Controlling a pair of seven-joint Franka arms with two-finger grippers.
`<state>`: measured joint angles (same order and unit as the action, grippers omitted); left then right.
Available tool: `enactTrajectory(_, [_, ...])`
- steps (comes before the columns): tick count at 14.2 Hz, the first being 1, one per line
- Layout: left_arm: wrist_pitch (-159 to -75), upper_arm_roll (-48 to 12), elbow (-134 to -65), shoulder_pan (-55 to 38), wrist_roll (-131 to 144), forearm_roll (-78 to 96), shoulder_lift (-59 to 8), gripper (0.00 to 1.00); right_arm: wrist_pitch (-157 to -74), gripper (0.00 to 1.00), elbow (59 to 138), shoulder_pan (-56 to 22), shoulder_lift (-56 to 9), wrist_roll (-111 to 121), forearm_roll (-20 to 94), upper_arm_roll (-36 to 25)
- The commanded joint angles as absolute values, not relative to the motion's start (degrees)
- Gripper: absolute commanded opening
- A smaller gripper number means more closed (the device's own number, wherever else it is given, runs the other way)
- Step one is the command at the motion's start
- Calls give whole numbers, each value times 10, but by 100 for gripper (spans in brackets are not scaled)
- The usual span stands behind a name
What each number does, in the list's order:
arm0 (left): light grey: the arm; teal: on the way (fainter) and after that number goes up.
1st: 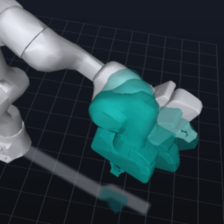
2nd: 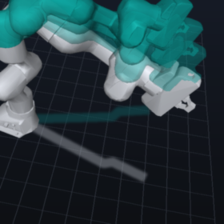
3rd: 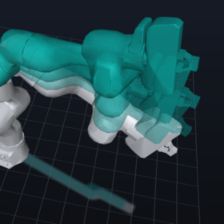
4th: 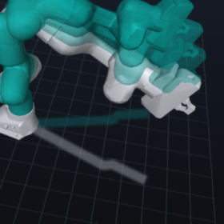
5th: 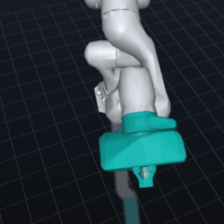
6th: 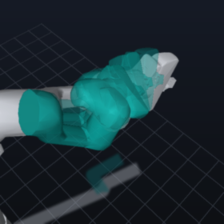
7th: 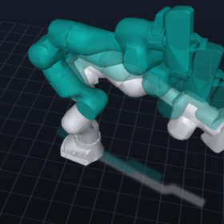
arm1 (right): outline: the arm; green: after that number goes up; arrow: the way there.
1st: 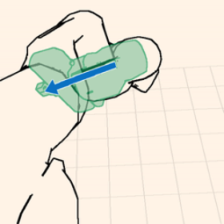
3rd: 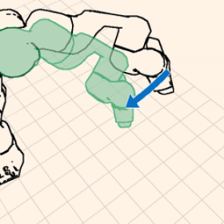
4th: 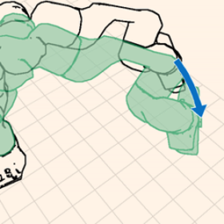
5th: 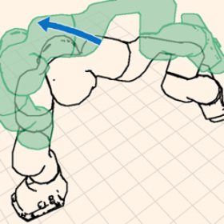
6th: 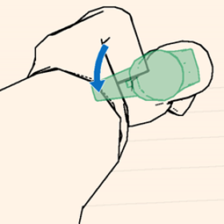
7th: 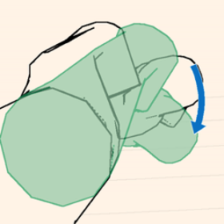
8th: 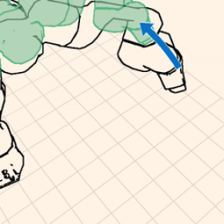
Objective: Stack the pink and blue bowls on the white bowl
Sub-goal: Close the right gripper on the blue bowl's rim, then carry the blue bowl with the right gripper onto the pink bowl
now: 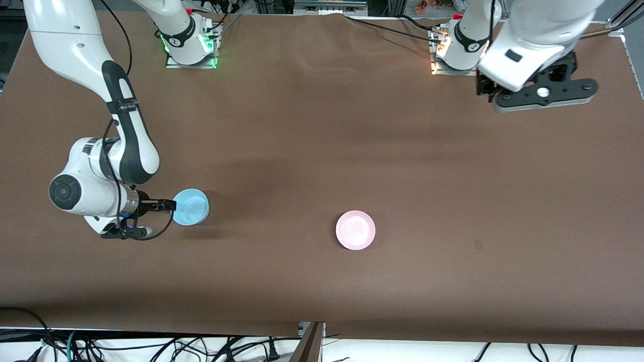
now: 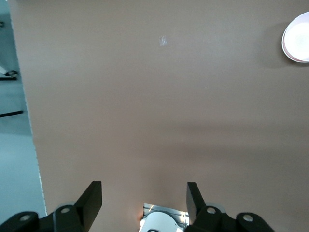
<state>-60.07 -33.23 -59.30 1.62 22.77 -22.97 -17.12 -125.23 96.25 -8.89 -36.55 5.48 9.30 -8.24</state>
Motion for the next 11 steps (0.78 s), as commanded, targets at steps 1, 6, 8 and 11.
enactTrajectory(1, [-595, -334, -597, 54, 200, -197, -139, 79, -1286, 95, 1008, -87, -350, 69, 124, -79])
enactTrajectory(6, [-596, -333, -604, 71, 200, -171, -113, 80, -1283, 51, 1009, -89, -350, 69, 124, -77])
enactTrajectory(8, [-596, -333, -606, 75, 199, -160, -109, 82, -1281, 30, 1009, -92, -350, 62, 130, -77])
enactTrajectory(11, [-604, -334, -639, 90, 194, -142, -83, 82, -1273, 7, 1002, -93, -349, 61, 150, -77])
